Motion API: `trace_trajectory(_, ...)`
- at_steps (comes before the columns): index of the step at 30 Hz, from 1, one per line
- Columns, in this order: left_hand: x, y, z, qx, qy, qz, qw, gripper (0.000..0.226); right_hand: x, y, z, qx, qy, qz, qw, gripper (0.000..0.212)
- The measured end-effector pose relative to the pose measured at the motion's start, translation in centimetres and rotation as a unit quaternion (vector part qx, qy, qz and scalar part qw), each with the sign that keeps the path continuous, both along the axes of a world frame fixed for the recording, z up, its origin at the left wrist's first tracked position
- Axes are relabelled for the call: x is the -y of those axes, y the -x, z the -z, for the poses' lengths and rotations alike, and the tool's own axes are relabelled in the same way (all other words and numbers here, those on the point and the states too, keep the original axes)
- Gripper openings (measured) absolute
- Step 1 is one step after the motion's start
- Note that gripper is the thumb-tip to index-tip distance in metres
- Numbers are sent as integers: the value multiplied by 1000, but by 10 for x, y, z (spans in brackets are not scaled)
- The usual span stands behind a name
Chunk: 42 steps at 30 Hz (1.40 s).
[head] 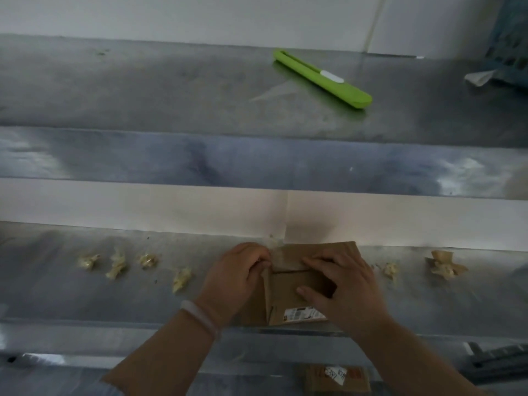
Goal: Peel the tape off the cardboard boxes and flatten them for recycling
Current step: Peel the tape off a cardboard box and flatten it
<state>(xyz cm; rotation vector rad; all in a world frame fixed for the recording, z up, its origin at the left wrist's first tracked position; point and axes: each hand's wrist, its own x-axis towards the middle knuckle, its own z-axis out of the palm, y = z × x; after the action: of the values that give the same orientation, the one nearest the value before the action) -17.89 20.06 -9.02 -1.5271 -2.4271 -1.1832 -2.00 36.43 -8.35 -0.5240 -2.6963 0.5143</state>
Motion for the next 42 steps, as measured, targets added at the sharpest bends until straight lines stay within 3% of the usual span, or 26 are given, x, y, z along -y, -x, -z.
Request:
trace_trajectory(3, -7, 7, -12, -41, 30, 17, 999, 20, 1, -3, 1, 5, 1, -1, 1000, 61)
trace_trajectory(6, -18, 17, -24, -36, 67, 35, 997, 10, 3, -5, 2, -3, 9, 1, 1000, 61)
trace_trajectory(9, -22, 22, -22, 106, 62, 24, 992, 8, 0, -5, 3, 9, 18, 4, 1000, 62)
trace_trajectory(12, -14, 28, -15, 314, 39, 22, 948, 21, -2, -2, 4, 19, 23, 7, 1000, 63)
trace_trajectory(14, -4, 33, -9, 358, 22, 18, 933, 23, -2, -2, 5, 11, 22, 7, 1000, 61)
trace_trajectory(19, -3, 25, -1, 194, 41, -23, 980, 20, 0, -2, 4, -5, 23, 12, 1000, 60)
trace_trajectory(23, -14, 15, 7, 137, 13, -27, 990, 22, 0, -2, 4, 5, 18, 18, 1000, 63)
trace_trajectory(30, -29, 24, -7, 69, 52, -6, 996, 12, 1, -4, 2, 17, 9, 17, 1000, 71)
trace_trajectory(36, -50, 33, -14, 78, 85, 3, 993, 14, 2, -6, 0, -14, 13, -1, 1000, 63)
trace_trajectory(42, -68, 23, -25, 177, 14, 0, 984, 20, 3, -5, -2, 4, 14, 14, 1000, 59)
